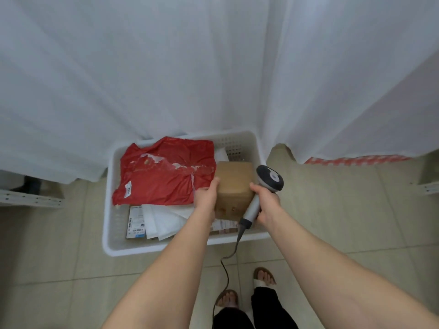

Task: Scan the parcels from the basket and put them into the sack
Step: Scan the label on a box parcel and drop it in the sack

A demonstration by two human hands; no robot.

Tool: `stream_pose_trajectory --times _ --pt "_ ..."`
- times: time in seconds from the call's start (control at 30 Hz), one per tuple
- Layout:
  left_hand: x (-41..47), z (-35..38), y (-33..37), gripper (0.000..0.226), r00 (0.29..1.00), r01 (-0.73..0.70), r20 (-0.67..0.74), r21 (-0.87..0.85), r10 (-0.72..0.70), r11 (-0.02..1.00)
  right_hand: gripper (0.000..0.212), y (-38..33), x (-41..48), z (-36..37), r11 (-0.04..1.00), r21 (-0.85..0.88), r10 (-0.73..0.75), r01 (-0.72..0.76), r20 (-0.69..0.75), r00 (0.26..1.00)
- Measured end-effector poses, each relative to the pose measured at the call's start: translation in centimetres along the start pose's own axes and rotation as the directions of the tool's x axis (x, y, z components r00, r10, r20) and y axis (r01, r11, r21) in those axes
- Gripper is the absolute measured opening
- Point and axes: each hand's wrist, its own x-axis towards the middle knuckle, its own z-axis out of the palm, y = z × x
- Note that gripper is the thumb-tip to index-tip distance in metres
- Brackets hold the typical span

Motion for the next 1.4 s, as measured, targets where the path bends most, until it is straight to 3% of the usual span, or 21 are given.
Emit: stream_pose_trajectory --times 0.2,0.33,0.57,0.83,0.97,1.1,1.2,1.3,1.4 --pt "-10.2 -5.6 7.2 0.049 0.992 0.068 0.119 -0.205 -0.044 0.976 0.042 -6.2 -11.3 3.6 0.991 -0.086 -0.096 0.105 0.107 0.990" --pt "-16.2 -10.4 13.1 0.047 0.958 0.103 0.286 -0.366 0.006 0.925 0.054 -8.7 -19.2 6.1 0.984 -0.004 -0.173 0.177 0.181 0.968" --pt "-23.8 -17.9 19.5 0.061 0.954 -0.065 0.263 -0.286 0.144 0.956 0.043 -10.8 -30.0 9.4 0.968 0.066 -0.250 0.243 0.359 0.899" --pt "-30.6 -22.3 21.3 0.048 0.914 -0.091 0.343 -0.351 0.218 0.932 0.030 -12.3 -37.4 8.9 0.939 0.009 -0.310 0.344 0.456 0.834" --pt "-34.1 -22.6 21.7 0.056 0.944 -0.155 0.224 -0.351 0.244 0.923 0.008 -12.8 -40.2 7.9 0.924 0.028 -0.341 0.382 0.511 0.789" --pt "-36.8 -22.8 21.8 0.058 0.942 -0.205 0.198 -0.299 0.271 0.932 0.007 -13.9 -42.4 7.0 0.916 0.022 -0.353 0.400 0.519 0.779" --pt "-38.2 -22.6 22.3 0.063 0.922 -0.325 0.135 -0.238 0.362 0.915 0.005 -14.5 -43.2 6.2 0.912 -0.007 -0.347 0.410 0.519 0.781" --pt "-39.5 -22.9 23.2 0.089 0.856 -0.495 0.062 -0.193 0.514 0.848 0.025 -14.9 -43.9 5.6 0.939 0.003 -0.286 0.344 0.564 0.775" --pt "-40.4 -24.6 23.9 0.105 0.802 -0.584 0.088 -0.088 0.590 0.807 0.037 -15.7 -44.6 5.0 0.963 0.029 -0.237 0.267 0.556 0.797"
